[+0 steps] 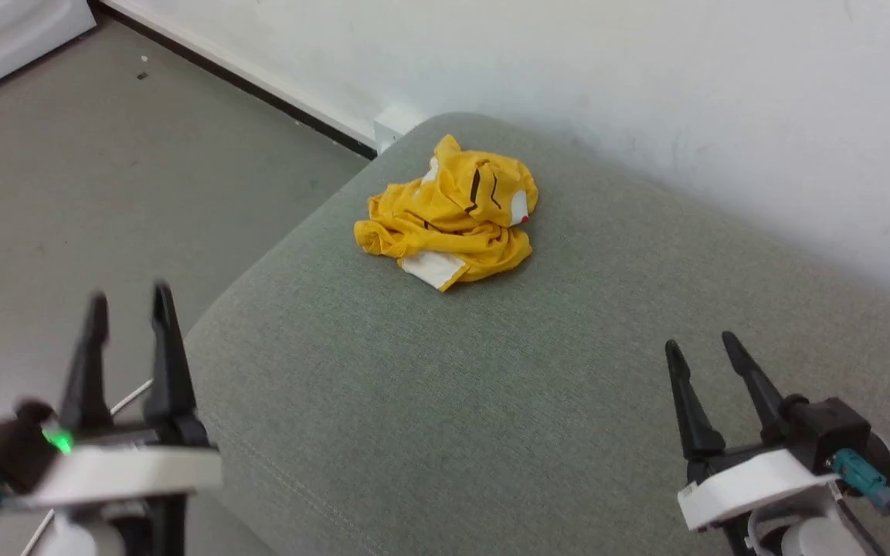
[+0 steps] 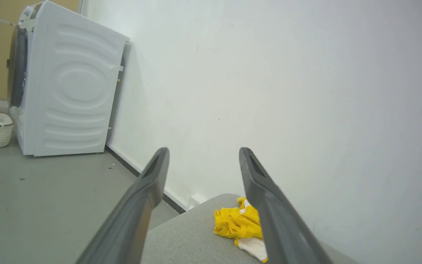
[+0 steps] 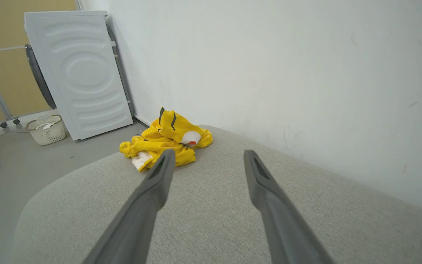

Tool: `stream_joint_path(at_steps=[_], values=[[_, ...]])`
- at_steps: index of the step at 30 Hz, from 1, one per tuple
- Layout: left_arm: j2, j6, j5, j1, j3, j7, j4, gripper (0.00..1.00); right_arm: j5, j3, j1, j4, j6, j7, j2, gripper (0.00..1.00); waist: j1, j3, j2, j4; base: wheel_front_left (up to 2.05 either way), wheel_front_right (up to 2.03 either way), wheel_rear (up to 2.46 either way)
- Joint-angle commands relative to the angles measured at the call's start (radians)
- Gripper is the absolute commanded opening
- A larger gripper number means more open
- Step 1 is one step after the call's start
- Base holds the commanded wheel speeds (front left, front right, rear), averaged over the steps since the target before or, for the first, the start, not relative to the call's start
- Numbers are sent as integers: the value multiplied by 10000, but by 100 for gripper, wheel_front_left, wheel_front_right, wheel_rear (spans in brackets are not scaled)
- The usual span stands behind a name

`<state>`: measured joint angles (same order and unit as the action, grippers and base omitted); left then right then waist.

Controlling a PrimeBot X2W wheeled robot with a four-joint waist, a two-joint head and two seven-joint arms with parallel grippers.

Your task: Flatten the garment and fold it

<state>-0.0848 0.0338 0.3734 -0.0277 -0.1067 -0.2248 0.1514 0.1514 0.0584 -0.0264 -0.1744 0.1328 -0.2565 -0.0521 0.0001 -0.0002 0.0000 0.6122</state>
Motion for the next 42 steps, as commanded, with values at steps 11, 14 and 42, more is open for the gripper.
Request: stream_joint_path(at_steps=[11,14,42], values=[[-2393,361,-189,5159,7,2486,100,100,-1261,-207,-1187,863,-21,301,19,100,-1,2459,0,-734,0,0,0],[-2763,579,1,6590,324,2992,-626,100,-1590,-178,-1542,1344,-21,602,19,100,-1,3179,0,-923,0,0,0],[-4687,967,3542,10232,4712,6087,-6362,100,-2658,415,-2612,5356,-21,2814,-67,100,-1,6469,0,-2913,0,0,0]])
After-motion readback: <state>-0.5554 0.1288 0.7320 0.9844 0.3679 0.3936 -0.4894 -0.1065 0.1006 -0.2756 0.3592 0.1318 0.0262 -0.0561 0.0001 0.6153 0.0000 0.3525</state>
